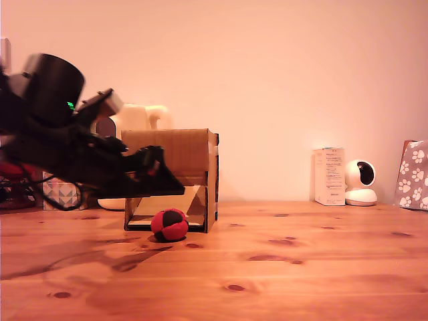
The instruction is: Drop the footbag into the cardboard dice tower
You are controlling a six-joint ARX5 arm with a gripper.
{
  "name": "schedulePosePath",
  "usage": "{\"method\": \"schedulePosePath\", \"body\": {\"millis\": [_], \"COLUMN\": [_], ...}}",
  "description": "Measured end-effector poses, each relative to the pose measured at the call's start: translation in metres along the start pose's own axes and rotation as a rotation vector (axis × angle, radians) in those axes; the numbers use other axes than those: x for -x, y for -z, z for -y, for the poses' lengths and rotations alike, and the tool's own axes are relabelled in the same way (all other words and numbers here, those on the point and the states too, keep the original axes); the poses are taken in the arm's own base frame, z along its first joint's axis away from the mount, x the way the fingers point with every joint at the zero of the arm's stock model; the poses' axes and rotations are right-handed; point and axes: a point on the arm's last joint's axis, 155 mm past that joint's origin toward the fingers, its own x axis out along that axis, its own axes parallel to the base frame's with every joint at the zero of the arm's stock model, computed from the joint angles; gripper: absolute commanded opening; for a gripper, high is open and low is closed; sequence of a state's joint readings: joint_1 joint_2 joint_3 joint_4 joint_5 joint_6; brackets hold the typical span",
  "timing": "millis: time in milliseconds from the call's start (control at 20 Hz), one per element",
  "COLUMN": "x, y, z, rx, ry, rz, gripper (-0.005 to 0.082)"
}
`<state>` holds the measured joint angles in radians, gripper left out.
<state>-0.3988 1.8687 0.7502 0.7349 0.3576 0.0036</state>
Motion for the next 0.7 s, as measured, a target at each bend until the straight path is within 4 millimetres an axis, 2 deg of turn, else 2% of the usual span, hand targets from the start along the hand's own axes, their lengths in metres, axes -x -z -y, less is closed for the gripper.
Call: {"method": "schedulePosePath", "body": {"millis": [250, 450, 500, 650, 700], "x": [-0.026, -0.039, -0.042, -0.046, -0.045], "y": [0.024, 0.019, 0.017, 0.026, 0.028], "z": [-0.010, -0.015, -0.017, -0.021, -0.021], "rx": [0.022, 0.023, 0.026, 0.043, 0.044], "ry": [0.000, -0.003, -0.010, -0.019, -0.020], "rz": [-0.060, -0.062, -0.068, -0.118, -0.127], "gripper": [0.0747, 0.0729, 0.0678, 0.0348, 0.0272]}}
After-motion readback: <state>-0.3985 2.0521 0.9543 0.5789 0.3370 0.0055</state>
